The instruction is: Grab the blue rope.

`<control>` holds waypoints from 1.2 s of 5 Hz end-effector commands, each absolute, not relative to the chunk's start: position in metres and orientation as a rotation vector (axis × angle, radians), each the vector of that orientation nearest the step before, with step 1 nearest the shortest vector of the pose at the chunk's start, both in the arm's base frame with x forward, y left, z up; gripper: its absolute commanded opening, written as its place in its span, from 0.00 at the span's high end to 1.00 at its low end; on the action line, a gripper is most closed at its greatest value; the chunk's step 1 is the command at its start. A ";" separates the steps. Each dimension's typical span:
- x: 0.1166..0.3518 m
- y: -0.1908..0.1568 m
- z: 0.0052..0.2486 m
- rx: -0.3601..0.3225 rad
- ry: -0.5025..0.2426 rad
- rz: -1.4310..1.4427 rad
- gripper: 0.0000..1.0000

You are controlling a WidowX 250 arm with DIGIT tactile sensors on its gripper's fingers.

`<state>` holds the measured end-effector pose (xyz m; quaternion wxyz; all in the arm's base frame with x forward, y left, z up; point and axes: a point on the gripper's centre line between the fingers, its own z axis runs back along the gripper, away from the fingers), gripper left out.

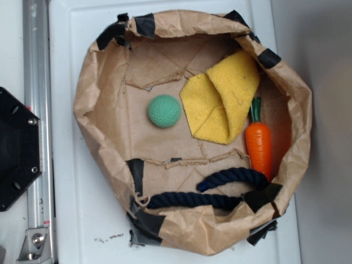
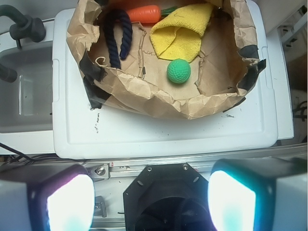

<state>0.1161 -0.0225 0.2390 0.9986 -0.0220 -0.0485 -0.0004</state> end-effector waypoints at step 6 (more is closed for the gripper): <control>0.341 -0.095 0.050 -0.095 -0.134 -0.276 0.00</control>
